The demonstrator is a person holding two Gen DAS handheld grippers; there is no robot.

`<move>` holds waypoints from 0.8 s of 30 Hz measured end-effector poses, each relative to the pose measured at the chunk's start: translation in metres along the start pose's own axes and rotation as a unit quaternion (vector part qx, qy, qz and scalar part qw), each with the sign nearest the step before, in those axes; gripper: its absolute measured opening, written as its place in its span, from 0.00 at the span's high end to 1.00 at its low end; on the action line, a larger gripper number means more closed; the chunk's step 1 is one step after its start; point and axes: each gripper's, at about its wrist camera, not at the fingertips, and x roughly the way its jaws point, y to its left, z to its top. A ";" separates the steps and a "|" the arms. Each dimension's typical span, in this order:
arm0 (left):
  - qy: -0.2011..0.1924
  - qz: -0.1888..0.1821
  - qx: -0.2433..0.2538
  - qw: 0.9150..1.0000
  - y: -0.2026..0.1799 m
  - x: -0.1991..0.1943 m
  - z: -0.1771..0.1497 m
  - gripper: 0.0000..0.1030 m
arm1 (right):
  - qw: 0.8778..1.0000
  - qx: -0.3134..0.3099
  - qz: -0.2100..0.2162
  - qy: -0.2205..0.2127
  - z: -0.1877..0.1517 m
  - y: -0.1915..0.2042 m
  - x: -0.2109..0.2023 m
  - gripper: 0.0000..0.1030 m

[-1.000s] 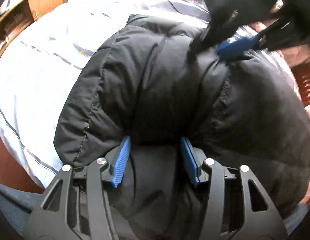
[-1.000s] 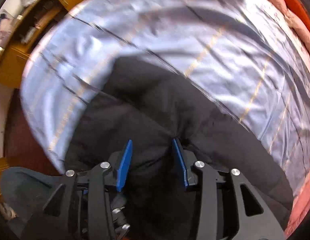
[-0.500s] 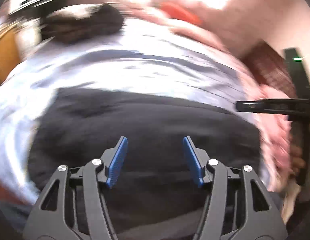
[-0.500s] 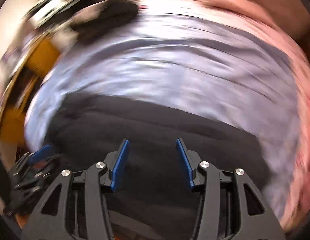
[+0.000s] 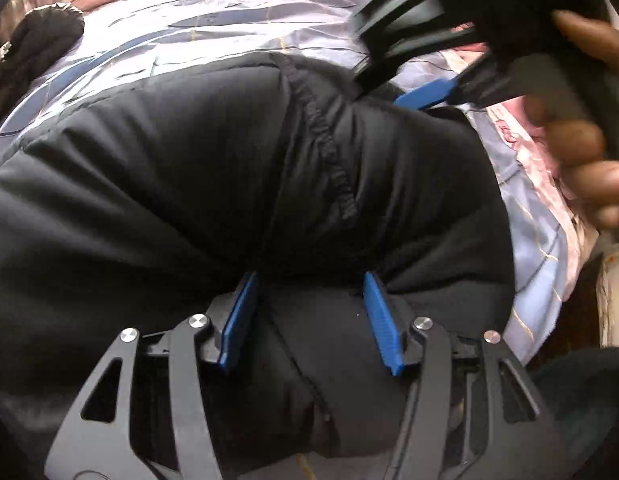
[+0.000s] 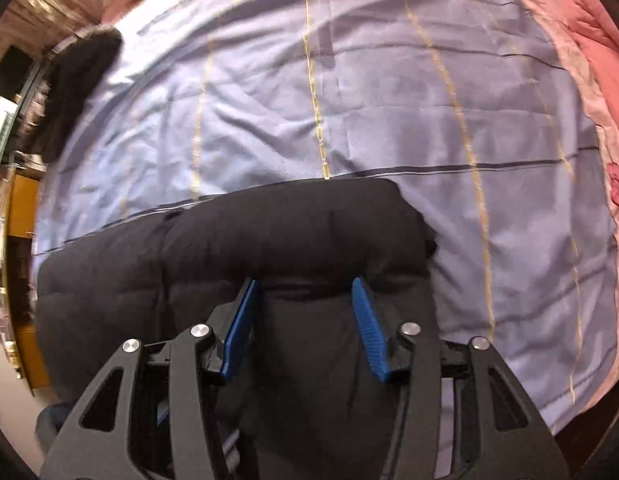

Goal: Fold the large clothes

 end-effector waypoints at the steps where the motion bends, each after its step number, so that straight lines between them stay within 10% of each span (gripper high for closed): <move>1: 0.000 0.002 -0.003 1.000 0.003 0.005 0.002 0.46 | 1.000 -0.008 -0.014 0.007 0.004 0.006 0.015 0.49; 8: 0.005 0.002 -0.006 1.000 0.002 0.018 0.006 0.46 | 0.999 -0.026 -0.021 -0.012 0.012 0.003 0.045 0.49; 13: 0.010 -0.038 -0.034 0.999 0.023 -0.036 0.005 0.52 | 0.998 -0.026 0.007 -0.061 -0.017 0.009 -0.024 0.49; 18: -0.046 0.056 -0.028 0.997 0.083 -0.118 -0.022 0.35 | 0.994 -0.099 0.012 -0.053 -0.100 0.037 -0.068 0.49; 21: -0.024 0.139 -0.094 0.986 0.149 -0.120 -0.036 0.36 | 0.988 -0.129 -0.086 0.003 -0.130 0.035 -0.027 0.48; 24: -0.001 0.137 -0.148 0.980 0.192 -0.103 -0.047 0.34 | 0.989 -0.108 -0.093 0.037 -0.137 0.023 0.021 0.42</move>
